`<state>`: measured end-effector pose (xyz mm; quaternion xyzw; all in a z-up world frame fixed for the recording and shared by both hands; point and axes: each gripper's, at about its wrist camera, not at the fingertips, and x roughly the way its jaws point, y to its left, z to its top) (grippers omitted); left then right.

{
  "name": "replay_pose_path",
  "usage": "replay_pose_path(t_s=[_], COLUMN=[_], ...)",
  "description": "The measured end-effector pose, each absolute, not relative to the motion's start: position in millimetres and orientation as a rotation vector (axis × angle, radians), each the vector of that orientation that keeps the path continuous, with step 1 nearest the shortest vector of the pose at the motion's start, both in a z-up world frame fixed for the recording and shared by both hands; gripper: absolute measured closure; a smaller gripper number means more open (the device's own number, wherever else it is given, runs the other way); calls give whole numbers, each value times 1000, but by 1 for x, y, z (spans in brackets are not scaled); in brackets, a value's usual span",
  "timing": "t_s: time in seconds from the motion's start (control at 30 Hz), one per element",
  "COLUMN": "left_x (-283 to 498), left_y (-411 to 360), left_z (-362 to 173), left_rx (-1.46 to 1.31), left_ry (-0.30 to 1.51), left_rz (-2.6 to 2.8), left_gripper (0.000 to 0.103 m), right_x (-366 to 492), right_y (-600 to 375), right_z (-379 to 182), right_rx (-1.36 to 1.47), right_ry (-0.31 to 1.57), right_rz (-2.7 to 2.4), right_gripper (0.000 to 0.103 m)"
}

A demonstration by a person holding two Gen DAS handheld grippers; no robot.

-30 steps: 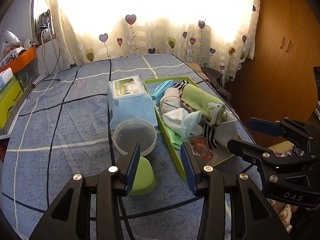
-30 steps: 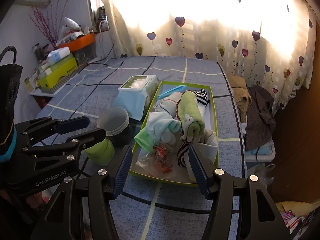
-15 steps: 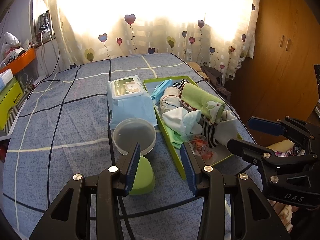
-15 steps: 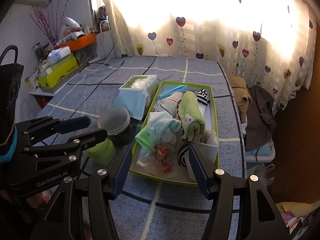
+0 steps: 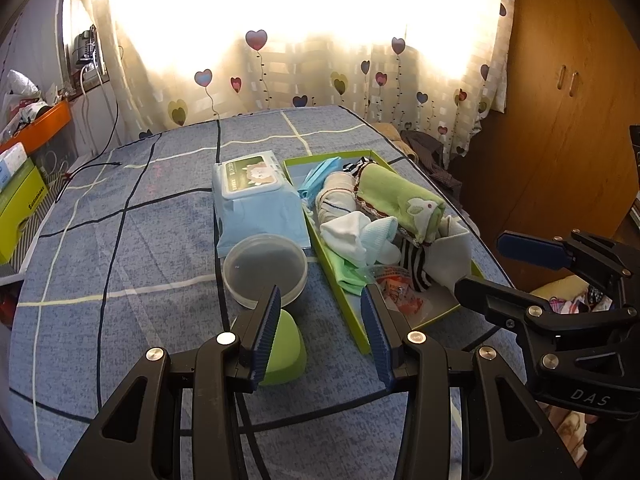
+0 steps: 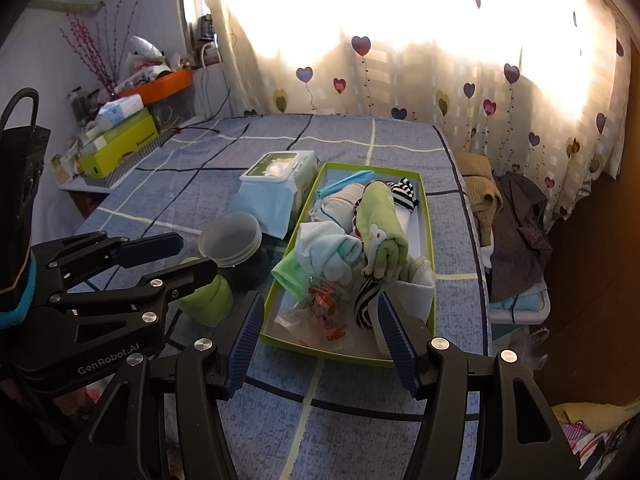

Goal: Organize soft objects

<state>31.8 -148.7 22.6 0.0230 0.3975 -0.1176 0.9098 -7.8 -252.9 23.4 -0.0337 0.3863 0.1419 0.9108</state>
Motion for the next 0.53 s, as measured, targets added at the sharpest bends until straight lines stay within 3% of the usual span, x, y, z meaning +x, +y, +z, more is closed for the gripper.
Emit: replay_pose_path(t_s=[0.53], left_x=[28], left_y=[-148], left_z=[24], left_rx=[42], left_ry=[812], left_rz=[-248], left_gripper=[60], right_x=[-9], right_y=[-253], right_z=[23], right_rx=[-69], right_ry=[792], right_rz=[294], right_gripper=[42])
